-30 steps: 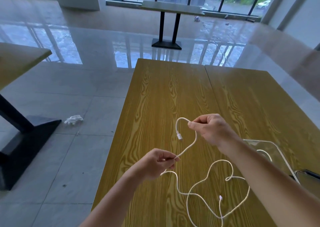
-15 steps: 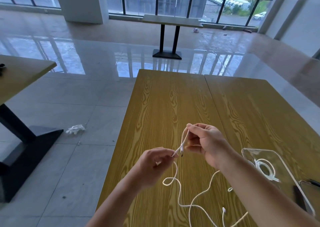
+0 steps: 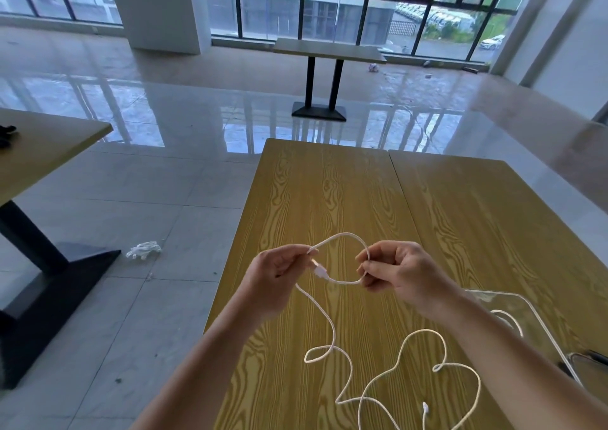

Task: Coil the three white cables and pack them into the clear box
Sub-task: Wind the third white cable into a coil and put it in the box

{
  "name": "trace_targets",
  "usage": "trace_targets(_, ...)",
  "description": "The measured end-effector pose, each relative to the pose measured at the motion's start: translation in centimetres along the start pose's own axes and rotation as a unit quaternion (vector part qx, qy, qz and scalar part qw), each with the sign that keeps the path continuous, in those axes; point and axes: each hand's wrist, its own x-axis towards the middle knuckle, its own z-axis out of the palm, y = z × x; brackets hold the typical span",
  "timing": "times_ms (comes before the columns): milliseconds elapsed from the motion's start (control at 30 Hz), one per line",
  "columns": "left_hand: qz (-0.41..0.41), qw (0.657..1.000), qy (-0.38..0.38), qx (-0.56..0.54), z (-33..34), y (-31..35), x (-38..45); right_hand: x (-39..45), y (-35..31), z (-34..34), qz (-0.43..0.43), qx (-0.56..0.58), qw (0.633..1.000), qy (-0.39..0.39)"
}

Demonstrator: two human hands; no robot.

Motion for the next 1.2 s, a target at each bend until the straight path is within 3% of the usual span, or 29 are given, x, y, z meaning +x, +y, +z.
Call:
trace_targets(233, -0.132, 0.982, 0.134, 0.0, 1.8, -0.7, -1.0, -0.9, -0.1, 2.5, 0.008, 0.18, 0.983, 0.03)
trace_targets(400, -0.261, 0.947, 0.076, -0.174, 3.0, 0.1, -1.6, -1.7, 0.3, 4.3, 0.025, 0.239, 0.969, 0.051)
trace_targets(500, -0.292, 0.928, 0.055, -0.226, 3.1, 0.6, -1.0, -2.3, 0.6, 5.5, 0.027, 0.234, 0.97, 0.052)
trace_targets(700, -0.284, 0.943, 0.005, -0.174, 2.9, 0.8, -0.3, -3.3, 0.9, 6.6, 0.02, 0.173, 0.985, 0.007)
trace_targets(800, -0.273, 0.946, -0.03, -0.171, 2.6, 0.6, -0.7, -2.7, 1.0, 5.9, -0.013, 0.034, 0.999, 0.039)
trace_targets(933, -0.269, 0.936, -0.063, -0.218, 2.1, 0.7, -1.3, -0.9, 1.7, 5.1, -0.077, -0.155, 0.98, 0.096)
trace_targets(1000, -0.275, 0.92, -0.075, -0.268, 1.7, 1.0, -1.5, 0.1, 2.1, 5.0, -0.076, -0.214, 0.973, 0.051)
trace_targets(1100, -0.28, 0.892, -0.091, -0.344, 0.9, 1.2, -1.6, 1.2, 2.3, 5.6, 0.012, -0.144, 0.983, -0.113)
trace_targets(1200, -0.284, 0.859, -0.072, -0.42, 0.1, 1.2, -1.6, 1.4, 3.1, 6.1, 0.081, -0.117, 0.969, -0.201)
